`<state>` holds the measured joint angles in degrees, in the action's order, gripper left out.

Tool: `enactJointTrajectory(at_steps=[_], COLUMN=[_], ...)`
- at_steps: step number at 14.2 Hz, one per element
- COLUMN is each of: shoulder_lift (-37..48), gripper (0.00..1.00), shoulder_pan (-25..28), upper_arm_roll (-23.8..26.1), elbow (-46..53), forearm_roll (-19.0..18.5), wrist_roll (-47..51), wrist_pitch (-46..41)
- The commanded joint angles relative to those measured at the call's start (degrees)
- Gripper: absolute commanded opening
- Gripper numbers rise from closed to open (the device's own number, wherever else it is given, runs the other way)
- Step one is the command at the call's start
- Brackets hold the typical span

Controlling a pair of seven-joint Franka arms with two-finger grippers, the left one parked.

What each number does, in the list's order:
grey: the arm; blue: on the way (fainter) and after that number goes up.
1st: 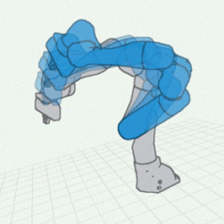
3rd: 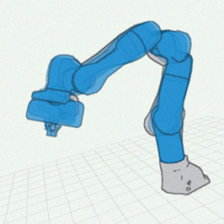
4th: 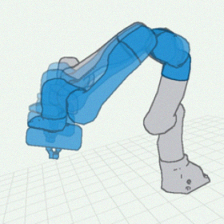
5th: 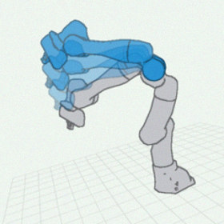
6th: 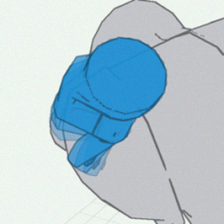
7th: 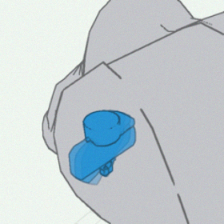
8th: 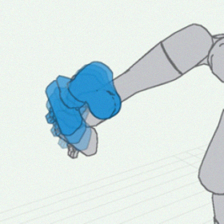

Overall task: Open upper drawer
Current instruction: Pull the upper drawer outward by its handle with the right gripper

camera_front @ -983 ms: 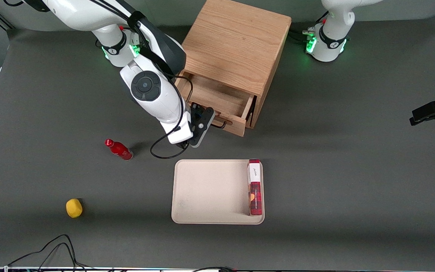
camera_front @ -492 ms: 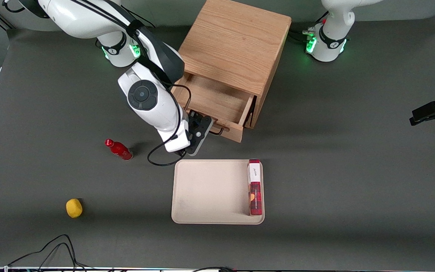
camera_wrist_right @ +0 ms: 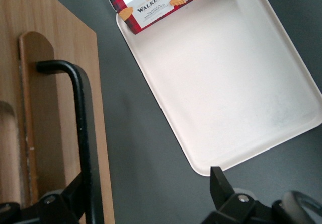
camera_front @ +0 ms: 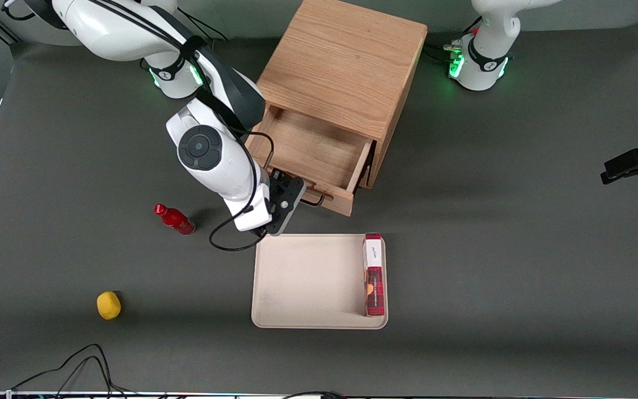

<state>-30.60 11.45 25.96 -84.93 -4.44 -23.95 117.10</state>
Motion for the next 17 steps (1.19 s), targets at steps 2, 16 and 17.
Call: enactJointTrajectory(at_steps=[2, 16, 17], shoulder_lift=[-1.56, -5.17, -5.35], gripper=[1.00, 1.00, 1.00], shoulder_pan=[-0.29, -0.12, -0.20], upper_arm_roll=[-0.47, -2.57, -2.67], elbow=[2.57, 7.76, 7.94], forearm_roll=[-1.27, -2.59, -2.59], wrist_roll=[-1.54, -1.89, -1.81], wrist_pitch=[-0.29, -0.38, -0.38])
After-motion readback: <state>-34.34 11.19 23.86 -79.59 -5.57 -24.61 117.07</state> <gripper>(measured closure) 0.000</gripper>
